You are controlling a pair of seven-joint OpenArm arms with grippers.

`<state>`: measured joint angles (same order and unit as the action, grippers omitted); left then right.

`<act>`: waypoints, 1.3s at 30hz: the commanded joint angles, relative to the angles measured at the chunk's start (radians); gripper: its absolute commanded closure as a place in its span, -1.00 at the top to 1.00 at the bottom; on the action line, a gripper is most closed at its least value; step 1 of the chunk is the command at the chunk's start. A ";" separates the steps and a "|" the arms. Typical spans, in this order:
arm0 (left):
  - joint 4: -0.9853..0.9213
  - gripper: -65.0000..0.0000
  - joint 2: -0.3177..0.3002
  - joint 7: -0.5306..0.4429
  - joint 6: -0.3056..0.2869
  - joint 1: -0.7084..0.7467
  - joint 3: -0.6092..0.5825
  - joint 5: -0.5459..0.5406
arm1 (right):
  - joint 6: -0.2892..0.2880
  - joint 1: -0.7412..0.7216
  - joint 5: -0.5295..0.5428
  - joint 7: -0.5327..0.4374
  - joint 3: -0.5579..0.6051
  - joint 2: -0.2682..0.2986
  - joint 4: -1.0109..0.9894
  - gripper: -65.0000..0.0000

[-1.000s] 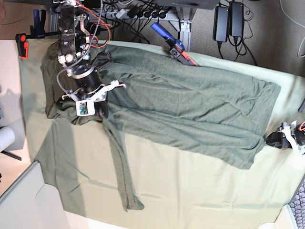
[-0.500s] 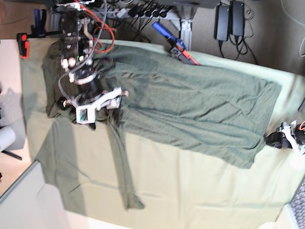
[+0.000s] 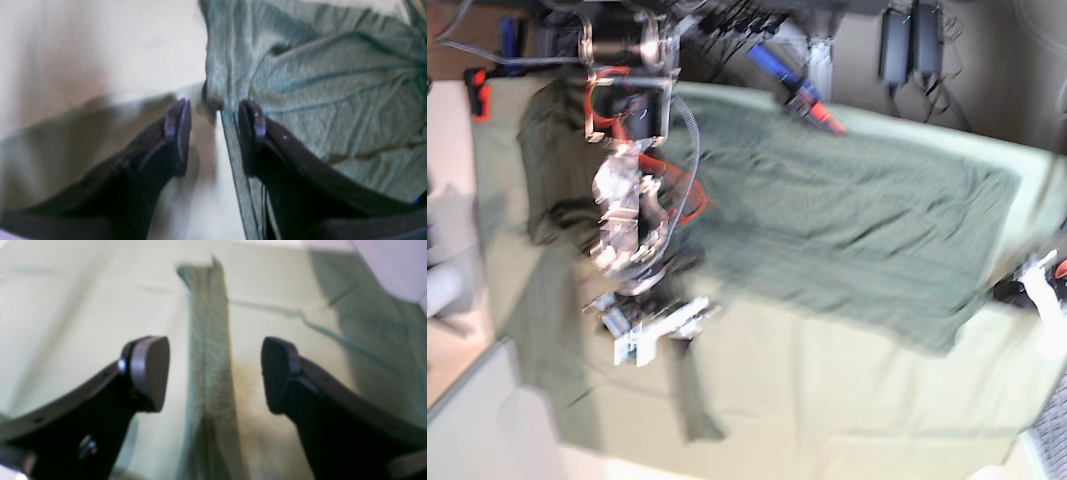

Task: Fold the T-shirt properly

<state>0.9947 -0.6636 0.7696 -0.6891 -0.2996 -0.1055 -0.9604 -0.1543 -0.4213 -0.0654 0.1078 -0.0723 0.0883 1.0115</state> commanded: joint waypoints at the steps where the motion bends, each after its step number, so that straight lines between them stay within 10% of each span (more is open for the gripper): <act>1: 0.014 -0.17 -0.024 -0.016 -0.009 -0.024 0.006 -0.017 | 0.017 -0.050 -0.016 -0.036 -0.004 0.004 -0.046 0.31; 13: 0.014 -0.17 -0.032 -0.017 -0.009 -0.024 0.007 -0.034 | 0.030 -0.138 -0.043 -0.052 -0.004 -0.006 -0.308 0.26; 20: 0.014 -0.17 -0.032 -0.018 -0.009 -0.024 0.006 -0.035 | 0.016 -0.138 -0.016 -0.052 -0.004 -0.030 -0.288 -1.00; 30: 0.014 -0.17 -0.032 -0.030 -0.009 -0.025 0.007 -0.035 | -0.186 -0.131 0.003 -0.047 0.034 -0.078 -0.181 -1.00; 39: 0.014 -0.17 -0.033 -0.056 -0.009 -0.025 0.007 -0.025 | -0.201 0.012 0.074 0.094 0.343 -0.080 0.115 -1.00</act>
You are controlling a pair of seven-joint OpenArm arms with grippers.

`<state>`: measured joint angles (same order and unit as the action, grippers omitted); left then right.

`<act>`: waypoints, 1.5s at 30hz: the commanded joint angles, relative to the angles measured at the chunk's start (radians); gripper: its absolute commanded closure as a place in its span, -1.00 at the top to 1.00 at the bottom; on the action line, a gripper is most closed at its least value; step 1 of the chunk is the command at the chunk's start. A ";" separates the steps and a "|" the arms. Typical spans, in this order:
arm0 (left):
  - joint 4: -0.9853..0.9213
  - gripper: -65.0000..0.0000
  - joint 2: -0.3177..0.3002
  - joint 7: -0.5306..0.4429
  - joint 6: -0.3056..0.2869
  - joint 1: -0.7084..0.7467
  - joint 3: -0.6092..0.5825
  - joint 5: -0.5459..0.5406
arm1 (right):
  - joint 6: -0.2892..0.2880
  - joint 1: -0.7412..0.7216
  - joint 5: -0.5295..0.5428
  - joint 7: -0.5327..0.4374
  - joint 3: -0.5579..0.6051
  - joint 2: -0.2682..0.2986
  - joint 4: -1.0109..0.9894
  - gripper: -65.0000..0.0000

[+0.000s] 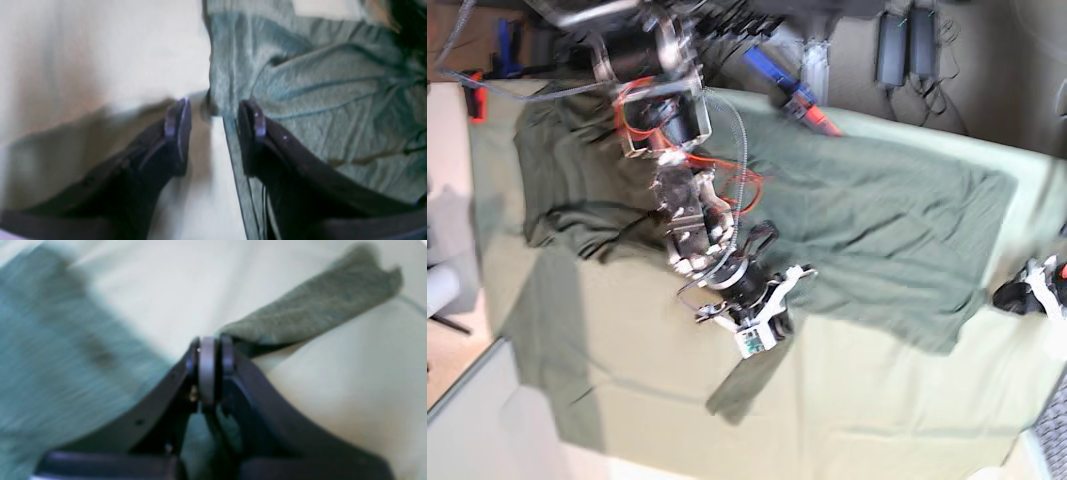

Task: Fold the T-shirt properly
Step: 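Drag the held shirt edge with the right gripper across the shirt, then move the right gripper to the collar end and the left gripper to the hem end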

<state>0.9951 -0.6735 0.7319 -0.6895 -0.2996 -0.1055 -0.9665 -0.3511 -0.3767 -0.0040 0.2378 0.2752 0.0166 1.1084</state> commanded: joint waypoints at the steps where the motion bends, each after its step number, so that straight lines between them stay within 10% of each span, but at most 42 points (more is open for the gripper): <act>1: 0.014 -0.17 -0.023 -0.018 -0.009 -0.025 0.007 -0.016 | -0.005 -0.005 0.013 -0.011 0.026 -0.004 0.069 -1.00; 16: 0.039 -0.16 -0.025 -0.018 -0.009 -0.030 0.006 -0.026 | -0.004 0.206 0.068 0.062 0.104 0.034 0.333 -1.00; 22: 0.180 -0.16 -0.022 -0.042 -0.009 -0.031 0.006 0.031 | -0.004 0.206 0.068 0.062 0.101 0.033 0.333 0.27; 45: 0.098 0.06 0.257 -0.235 0.050 -0.275 -0.313 0.415 | -0.005 0.304 0.237 0.114 -0.557 0.120 0.435 0.29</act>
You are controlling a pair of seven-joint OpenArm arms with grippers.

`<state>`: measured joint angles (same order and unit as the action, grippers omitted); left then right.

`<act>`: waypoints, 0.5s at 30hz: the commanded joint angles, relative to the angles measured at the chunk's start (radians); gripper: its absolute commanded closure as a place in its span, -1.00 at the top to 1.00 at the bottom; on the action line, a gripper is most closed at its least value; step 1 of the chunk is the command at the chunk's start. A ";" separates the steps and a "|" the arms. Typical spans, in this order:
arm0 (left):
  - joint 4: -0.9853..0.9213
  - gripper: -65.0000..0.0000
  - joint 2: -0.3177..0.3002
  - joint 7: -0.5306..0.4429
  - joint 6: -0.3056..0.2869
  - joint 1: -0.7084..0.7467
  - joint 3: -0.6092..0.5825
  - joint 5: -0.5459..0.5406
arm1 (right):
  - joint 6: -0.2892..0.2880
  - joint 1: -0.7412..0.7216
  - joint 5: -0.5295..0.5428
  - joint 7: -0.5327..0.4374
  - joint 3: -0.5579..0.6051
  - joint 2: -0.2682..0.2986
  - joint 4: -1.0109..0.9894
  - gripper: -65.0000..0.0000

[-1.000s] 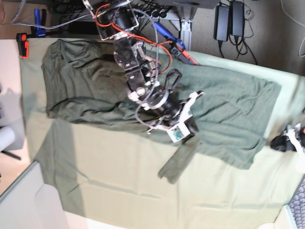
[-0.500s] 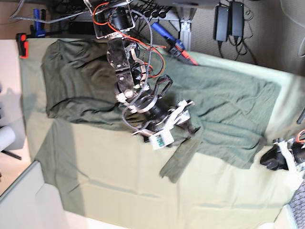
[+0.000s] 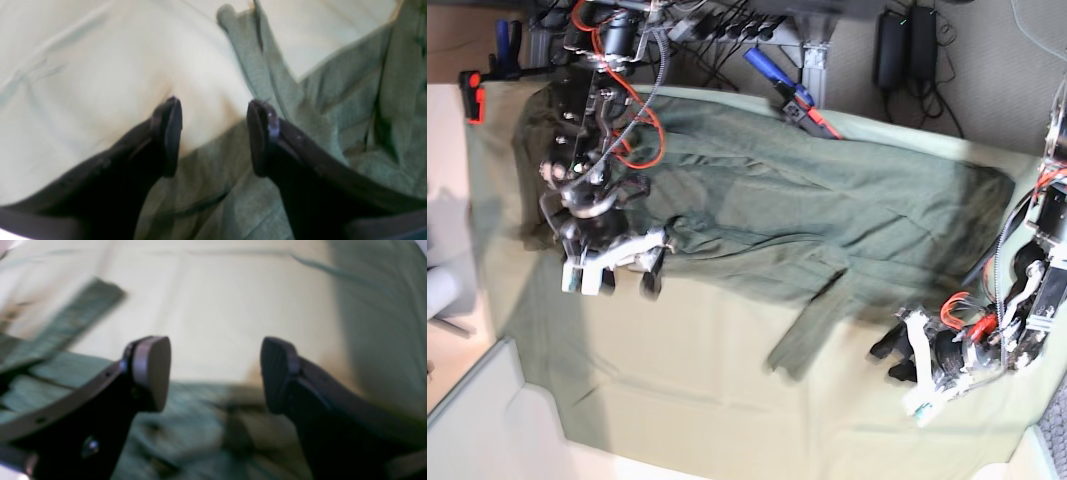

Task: Fold the T-shirt properly
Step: 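Move the right gripper to the collar end and the left gripper to the hem end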

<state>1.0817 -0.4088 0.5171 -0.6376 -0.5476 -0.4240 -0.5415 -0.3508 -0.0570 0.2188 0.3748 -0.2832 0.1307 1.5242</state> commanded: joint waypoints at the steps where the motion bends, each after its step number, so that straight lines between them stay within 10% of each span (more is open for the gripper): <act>1: -0.023 0.06 0.016 -0.031 -0.002 -0.043 0.003 -0.005 | -0.005 0.002 0.026 -0.016 -0.022 0.014 0.019 0.29; 15: -0.321 0.06 0.271 -0.191 0.051 -0.116 0.003 0.190 | -0.005 0.222 0.167 0.093 -0.283 0.058 0.109 0.29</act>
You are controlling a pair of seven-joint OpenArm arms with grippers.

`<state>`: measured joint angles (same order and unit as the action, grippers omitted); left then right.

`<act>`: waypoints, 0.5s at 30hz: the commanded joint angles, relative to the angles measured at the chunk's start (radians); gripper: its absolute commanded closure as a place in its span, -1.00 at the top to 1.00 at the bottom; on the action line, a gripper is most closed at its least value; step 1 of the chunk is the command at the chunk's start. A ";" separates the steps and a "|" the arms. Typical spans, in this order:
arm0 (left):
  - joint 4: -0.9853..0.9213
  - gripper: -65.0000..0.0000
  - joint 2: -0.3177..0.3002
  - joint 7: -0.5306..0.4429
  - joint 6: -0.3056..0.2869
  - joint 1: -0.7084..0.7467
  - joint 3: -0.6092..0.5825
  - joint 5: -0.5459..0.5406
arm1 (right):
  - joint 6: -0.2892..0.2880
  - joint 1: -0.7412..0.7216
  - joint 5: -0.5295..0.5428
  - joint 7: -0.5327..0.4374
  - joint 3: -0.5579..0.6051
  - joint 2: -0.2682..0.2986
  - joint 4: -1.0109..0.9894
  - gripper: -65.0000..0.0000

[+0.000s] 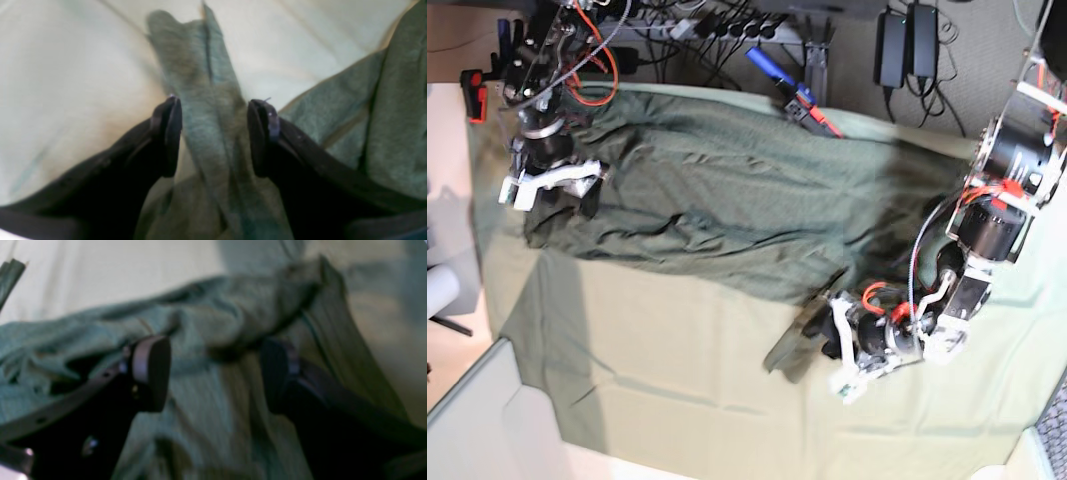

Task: Fold the T-shirt properly
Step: 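Move the right gripper to the collar end and the left gripper to the hem end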

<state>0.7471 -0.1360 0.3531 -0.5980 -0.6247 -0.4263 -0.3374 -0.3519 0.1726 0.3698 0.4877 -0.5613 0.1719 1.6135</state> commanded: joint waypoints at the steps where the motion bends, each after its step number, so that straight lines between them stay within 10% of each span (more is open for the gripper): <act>1: 0.003 0.06 0.011 -0.043 0.013 -0.039 0.005 0.005 | -0.004 0.012 0.016 -0.019 -0.016 0.016 0.035 0.28; 15: -0.061 0.06 0.045 -0.127 0.109 -0.027 0.005 0.089 | -0.003 0.253 0.016 -0.020 -0.061 0.016 0.288 0.28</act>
<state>0.6701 -0.0959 0.2558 -0.4938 -0.6205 -0.4252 -0.2386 -0.3519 0.4229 0.3767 0.4911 -0.6140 0.1745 1.8832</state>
